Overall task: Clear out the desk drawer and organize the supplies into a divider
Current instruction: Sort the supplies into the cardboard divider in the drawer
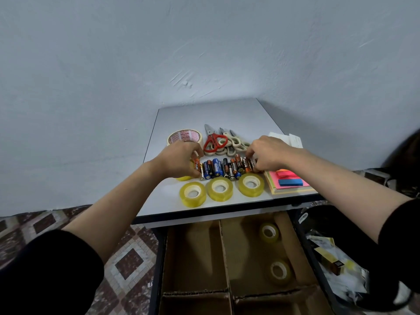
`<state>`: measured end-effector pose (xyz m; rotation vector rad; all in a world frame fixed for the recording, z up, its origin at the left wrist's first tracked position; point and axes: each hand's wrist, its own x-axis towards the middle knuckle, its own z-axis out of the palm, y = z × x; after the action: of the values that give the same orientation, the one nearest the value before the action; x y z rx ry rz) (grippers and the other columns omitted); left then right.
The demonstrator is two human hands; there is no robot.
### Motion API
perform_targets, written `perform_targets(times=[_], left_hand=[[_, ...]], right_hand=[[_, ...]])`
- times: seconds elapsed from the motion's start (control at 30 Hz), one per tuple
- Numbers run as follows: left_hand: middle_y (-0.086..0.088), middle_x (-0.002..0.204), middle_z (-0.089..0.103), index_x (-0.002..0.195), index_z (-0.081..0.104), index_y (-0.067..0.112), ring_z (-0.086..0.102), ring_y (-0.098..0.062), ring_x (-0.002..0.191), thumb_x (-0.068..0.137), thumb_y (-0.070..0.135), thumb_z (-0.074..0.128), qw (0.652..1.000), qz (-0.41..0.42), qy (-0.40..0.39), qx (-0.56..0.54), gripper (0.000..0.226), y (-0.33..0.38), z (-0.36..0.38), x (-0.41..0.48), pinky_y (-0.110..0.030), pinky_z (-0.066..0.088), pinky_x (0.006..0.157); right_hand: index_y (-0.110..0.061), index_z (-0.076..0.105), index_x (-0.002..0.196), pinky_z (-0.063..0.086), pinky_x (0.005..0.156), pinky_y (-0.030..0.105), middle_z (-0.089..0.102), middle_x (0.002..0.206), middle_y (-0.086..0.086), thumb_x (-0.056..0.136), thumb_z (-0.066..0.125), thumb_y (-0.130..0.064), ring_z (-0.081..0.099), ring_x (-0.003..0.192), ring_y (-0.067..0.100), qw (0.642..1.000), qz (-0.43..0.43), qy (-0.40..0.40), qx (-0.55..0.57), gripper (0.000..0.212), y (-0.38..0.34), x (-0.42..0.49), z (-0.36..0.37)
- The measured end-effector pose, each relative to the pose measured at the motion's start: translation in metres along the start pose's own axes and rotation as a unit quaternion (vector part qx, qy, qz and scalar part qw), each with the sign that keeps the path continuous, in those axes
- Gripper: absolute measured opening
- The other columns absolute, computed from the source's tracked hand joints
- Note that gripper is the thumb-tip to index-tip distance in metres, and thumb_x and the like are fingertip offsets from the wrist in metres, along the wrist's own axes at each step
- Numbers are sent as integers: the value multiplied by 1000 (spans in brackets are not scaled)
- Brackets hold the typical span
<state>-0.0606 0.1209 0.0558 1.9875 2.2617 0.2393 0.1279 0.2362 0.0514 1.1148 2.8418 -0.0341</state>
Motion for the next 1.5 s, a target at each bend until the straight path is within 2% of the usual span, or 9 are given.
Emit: perform_targets(times=[0.47,0.73,0.8,0.97,1.07,1.17,1.23,1.3,1.5], left_hand=[[-4,115,62,117,56,13,55,-14,100,71,22,79,999,5,8,-35,52,-4,4,0,-26,48,82],[-4,101,66,105,59,14,67,-17,77,70,13,80,973,-44,98,-203,41,-4,-16,-27,-22,51,71],[-5,98,68,96,60,16,69,-17,78,70,7,78,936,-57,115,-328,32,-1,-20,-50,-25,54,74],[-9,99,72,88,70,10,69,-19,91,55,9,86,760,-91,17,-643,36,13,14,-130,-22,55,80],[-10,103,70,85,76,11,68,-20,92,34,22,95,664,-129,-59,-734,56,17,61,-173,-23,55,76],[-14,97,70,83,75,5,69,-20,81,40,23,94,605,-206,-84,-765,51,23,96,-204,-23,57,67],[-16,94,69,84,73,2,69,-18,74,61,13,82,621,-259,-86,-735,27,26,107,-211,-21,56,62],[-12,92,70,84,69,2,68,-15,71,69,1,70,684,-281,-88,-667,15,26,115,-214,-19,55,62],[-3,99,67,110,62,14,68,-14,80,74,-3,73,901,-178,-187,-348,41,23,149,-207,-21,55,76]], right_hand=[[-20,45,136,39,72,28,57,120,11,76,65,-6,53,108,26,1000,-6,5,-7,66,-6,-4,-5],[-18,58,125,42,83,27,58,124,7,79,72,-14,56,101,20,985,8,93,146,48,-14,-30,-41],[-12,64,114,46,69,22,60,113,10,80,72,-8,58,72,9,950,6,89,301,35,-20,-49,-49],[4,65,95,59,67,27,64,85,19,79,58,15,69,63,19,693,9,-74,718,21,-49,-110,-18],[5,66,97,60,67,31,67,84,19,77,59,14,70,70,25,643,44,-164,746,23,-69,-139,28],[5,69,94,59,65,31,65,84,23,73,68,-2,69,72,25,619,88,-193,756,23,-82,-158,70],[4,70,89,59,65,33,64,90,29,77,66,1,69,70,24,609,116,-189,761,14,-86,-162,90],[4,69,85,60,63,34,63,102,32,80,61,8,69,68,23,603,132,-187,764,10,-90,-164,107],[4,65,97,60,64,35,64,99,22,80,58,11,69,69,24,599,140,-200,763,20,-85,-151,128]])
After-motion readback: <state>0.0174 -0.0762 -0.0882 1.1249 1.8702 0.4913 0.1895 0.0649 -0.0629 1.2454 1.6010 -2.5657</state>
